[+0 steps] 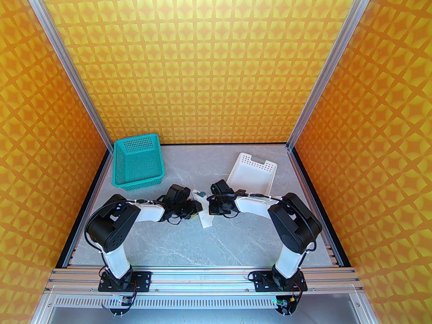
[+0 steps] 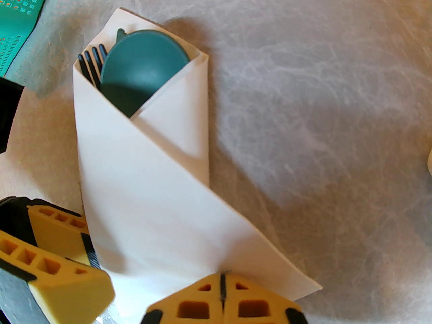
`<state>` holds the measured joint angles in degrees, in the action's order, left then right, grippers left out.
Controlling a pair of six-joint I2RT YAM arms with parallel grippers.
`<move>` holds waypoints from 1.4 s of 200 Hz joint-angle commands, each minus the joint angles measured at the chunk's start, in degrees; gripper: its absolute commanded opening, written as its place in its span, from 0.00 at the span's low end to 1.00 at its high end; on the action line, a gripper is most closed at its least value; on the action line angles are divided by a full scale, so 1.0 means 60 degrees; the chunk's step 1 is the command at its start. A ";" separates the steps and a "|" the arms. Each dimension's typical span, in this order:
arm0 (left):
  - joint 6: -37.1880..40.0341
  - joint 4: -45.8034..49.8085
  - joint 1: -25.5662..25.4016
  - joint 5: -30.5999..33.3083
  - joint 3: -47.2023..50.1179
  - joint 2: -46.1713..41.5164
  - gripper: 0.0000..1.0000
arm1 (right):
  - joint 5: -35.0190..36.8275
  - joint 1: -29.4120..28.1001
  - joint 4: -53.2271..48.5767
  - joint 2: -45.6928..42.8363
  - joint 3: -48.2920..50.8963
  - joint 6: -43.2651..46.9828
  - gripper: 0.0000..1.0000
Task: Place the utensils on the paper napkin and roll it up
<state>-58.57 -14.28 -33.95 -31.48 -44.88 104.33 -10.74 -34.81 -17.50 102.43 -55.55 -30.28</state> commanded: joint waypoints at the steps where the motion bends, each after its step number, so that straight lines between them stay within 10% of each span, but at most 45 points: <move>1: -0.0141 -0.0125 -0.0270 -0.0075 -0.0205 0.0389 0.37 | 0.0038 -0.0029 -0.0825 0.0577 0.0546 0.0082 0.00; 67: -0.0182 0.0006 -0.0572 -0.0071 -0.0439 0.0728 0.34 | -0.0212 -0.0084 -0.0611 0.0584 0.0601 -0.0020 0.00; 143: 0.0511 0.0754 -0.0567 0.0869 -0.0669 0.0467 0.00 | -0.0291 -0.0117 -0.0570 0.0367 0.0691 -0.0030 0.00; 280: 0.1821 0.1247 -0.0365 0.1860 0.0325 -0.1279 0.00 | -0.1212 0.0542 -0.0660 -0.2469 0.0202 0.0666 0.27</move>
<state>-50.24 -7.68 -36.93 -22.17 -44.21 99.13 -16.62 -31.94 -19.25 90.26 -53.69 -28.12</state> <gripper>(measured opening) 0.035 0.250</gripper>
